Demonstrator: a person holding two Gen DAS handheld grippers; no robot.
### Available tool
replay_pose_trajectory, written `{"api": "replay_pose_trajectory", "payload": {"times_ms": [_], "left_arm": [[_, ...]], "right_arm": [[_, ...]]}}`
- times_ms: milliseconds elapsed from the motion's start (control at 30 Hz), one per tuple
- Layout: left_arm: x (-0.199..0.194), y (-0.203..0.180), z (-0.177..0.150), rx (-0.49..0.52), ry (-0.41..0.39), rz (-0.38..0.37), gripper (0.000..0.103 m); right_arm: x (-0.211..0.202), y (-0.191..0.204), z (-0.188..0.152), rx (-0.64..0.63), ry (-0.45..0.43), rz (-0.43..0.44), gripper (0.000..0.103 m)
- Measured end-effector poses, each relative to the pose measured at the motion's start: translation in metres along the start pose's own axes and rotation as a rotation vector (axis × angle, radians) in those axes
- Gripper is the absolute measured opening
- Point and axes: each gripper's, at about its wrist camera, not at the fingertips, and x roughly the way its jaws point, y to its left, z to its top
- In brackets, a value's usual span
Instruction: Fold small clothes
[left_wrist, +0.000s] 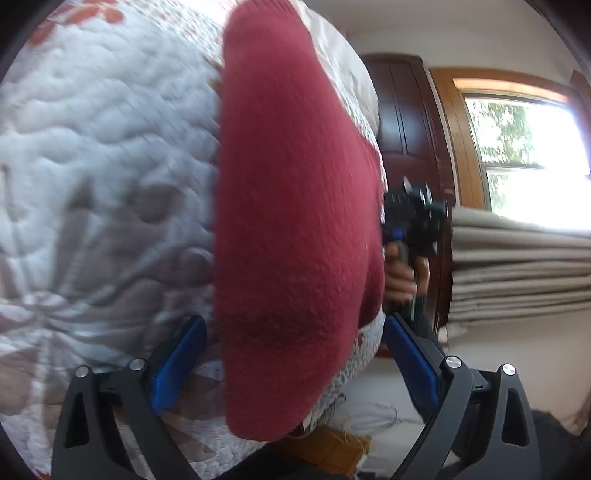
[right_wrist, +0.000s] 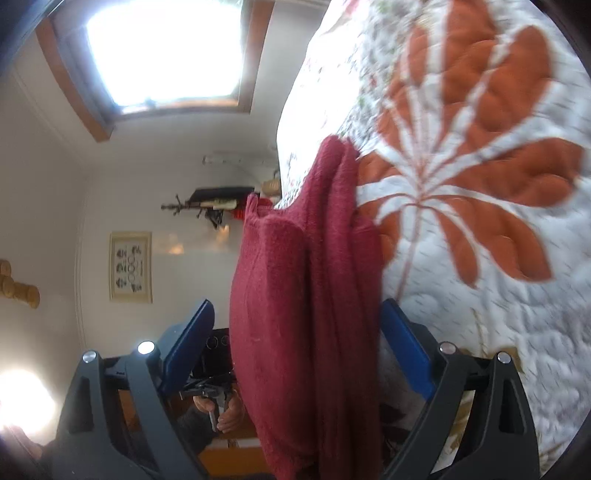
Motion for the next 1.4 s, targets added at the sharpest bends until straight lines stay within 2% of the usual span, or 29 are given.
{"api": "replay_pose_trajectory", "payload": {"times_ms": [100, 200, 300, 400, 533, 567, 600, 633, 667, 733, 867, 967, 1167, 1400], "left_arm": [[0.006, 0.0, -0.004, 0.007, 0.026, -0.015, 0.096], [0.007, 0.007, 0.001, -0.027, 0.013, -0.025, 0.096], [0.01, 0.004, 0.002, -0.036, -0.001, -0.047, 0.097], [0.017, 0.002, -0.001, -0.015, 0.009, -0.042, 0.097], [0.022, 0.007, -0.002, -0.023, 0.011, -0.048, 0.096], [0.022, 0.007, -0.001, -0.026, 0.011, -0.046, 0.094], [0.019, 0.01, -0.004, -0.03, 0.011, -0.043, 0.091], [0.019, 0.009, -0.004, -0.031, 0.011, -0.04, 0.084], [0.019, 0.009, -0.004, -0.031, 0.011, -0.032, 0.069], [0.017, 0.014, -0.005, -0.049, 0.014, -0.015, 0.059], [0.01, 0.019, -0.009, -0.098, -0.001, -0.04, 0.047], [0.003, 0.015, -0.01, -0.099, -0.007, -0.052, 0.043], [-0.015, 0.008, -0.013, -0.073, -0.012, -0.087, 0.041], [-0.057, 0.005, -0.026, -0.015, -0.053, -0.113, 0.04]], "right_arm": [[0.01, 0.005, 0.002, -0.025, 0.033, -0.005, 0.091], [0.022, 0.014, 0.0, -0.045, 0.063, 0.01, 0.091], [0.029, 0.019, 0.006, -0.072, 0.057, -0.041, 0.089], [0.034, 0.011, 0.013, -0.037, 0.053, -0.026, 0.088], [0.041, 0.029, 0.003, -0.105, 0.084, -0.049, 0.086], [0.041, 0.031, 0.003, -0.107, 0.084, -0.059, 0.083], [0.042, 0.03, 0.005, -0.098, 0.089, -0.076, 0.074], [0.041, 0.03, 0.006, -0.086, 0.088, -0.082, 0.06], [0.04, 0.028, 0.008, -0.068, 0.086, -0.078, 0.053], [0.04, 0.032, 0.007, -0.077, 0.087, -0.071, 0.046], [0.041, 0.042, 0.005, -0.092, 0.075, -0.094, 0.043], [0.033, 0.044, 0.001, -0.11, 0.057, -0.123, 0.041], [0.039, 0.076, -0.004, -0.155, 0.034, -0.181, 0.041], [0.06, 0.126, -0.017, -0.231, 0.007, -0.185, 0.04]]}}
